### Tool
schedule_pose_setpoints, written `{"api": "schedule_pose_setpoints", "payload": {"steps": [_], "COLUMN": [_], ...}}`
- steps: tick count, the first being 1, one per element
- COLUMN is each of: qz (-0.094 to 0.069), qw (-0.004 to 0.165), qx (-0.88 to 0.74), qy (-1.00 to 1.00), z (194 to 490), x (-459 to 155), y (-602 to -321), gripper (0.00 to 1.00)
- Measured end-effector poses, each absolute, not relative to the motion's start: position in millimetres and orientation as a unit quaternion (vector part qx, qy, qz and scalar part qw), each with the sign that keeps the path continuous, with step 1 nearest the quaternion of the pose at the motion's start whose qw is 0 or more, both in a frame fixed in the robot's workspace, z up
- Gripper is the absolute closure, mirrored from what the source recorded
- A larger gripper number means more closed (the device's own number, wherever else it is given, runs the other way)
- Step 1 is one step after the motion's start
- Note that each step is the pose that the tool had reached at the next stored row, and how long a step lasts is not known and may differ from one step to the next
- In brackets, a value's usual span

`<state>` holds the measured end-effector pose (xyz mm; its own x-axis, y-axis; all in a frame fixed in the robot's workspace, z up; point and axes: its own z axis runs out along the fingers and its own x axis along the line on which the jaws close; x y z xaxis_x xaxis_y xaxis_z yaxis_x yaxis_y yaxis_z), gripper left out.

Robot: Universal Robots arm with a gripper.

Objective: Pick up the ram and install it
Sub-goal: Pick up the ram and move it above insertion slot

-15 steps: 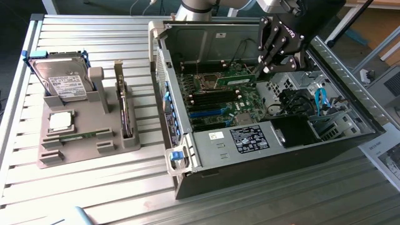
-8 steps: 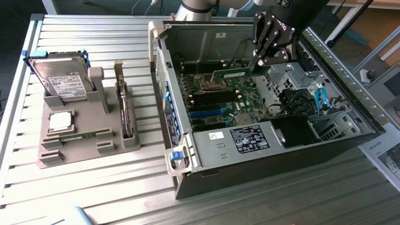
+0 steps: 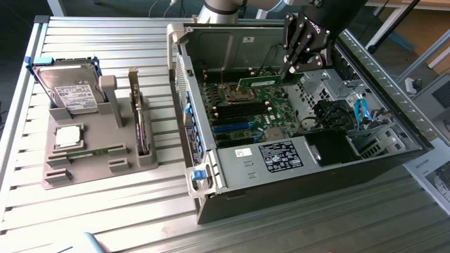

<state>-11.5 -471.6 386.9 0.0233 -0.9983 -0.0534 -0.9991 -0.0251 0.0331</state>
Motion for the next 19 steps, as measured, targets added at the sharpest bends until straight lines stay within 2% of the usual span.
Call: {"api": "schedule_pose_setpoints", "payload": {"steps": [5, 14, 19], "qz": [0.028, 0.014, 0.013], "qw": [0.005, -0.006, -0.006], "qx": [-0.711, -0.71, -0.71], "qy": [0.703, 0.704, 0.704], "z": [386.0, 380.7, 380.3], "x": [-11.5, -11.4, -11.4], "y": [-471.3, -469.4, -468.6], "gripper": [0.88, 0.88, 0.88]}}
